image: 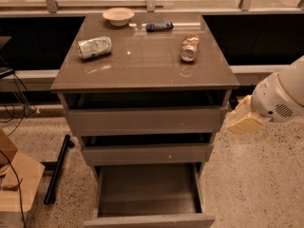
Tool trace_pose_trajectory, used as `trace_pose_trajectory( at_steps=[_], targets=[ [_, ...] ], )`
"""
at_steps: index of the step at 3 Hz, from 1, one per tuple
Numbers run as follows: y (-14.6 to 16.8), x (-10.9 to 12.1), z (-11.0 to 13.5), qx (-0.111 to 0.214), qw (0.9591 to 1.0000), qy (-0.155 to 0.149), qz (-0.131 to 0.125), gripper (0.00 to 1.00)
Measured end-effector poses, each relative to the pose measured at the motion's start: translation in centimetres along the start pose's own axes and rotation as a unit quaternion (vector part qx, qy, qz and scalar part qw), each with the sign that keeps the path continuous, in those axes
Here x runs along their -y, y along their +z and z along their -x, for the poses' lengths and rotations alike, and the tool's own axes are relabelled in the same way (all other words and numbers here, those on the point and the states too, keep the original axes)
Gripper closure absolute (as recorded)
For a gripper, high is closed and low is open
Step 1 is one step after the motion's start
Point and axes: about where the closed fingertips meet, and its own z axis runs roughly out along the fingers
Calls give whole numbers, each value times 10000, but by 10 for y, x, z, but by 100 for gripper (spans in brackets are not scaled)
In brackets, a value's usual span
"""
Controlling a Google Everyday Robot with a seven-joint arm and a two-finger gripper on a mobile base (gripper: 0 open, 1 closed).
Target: Close bottom drawer
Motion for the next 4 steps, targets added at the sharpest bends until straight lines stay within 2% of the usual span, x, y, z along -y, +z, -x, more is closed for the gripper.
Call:
trace_pose_trajectory(
  at_steps=[1,2,3,4],
  targets=[
    [22,-8,-5,-22,10000,88,5,100],
    [78,-24,-24,203,9993,275,149,100],
    [137,-29,-43,627,9966,459,285,100],
    [207,-27,-76,1068,9889,842,597,100]
  ],
)
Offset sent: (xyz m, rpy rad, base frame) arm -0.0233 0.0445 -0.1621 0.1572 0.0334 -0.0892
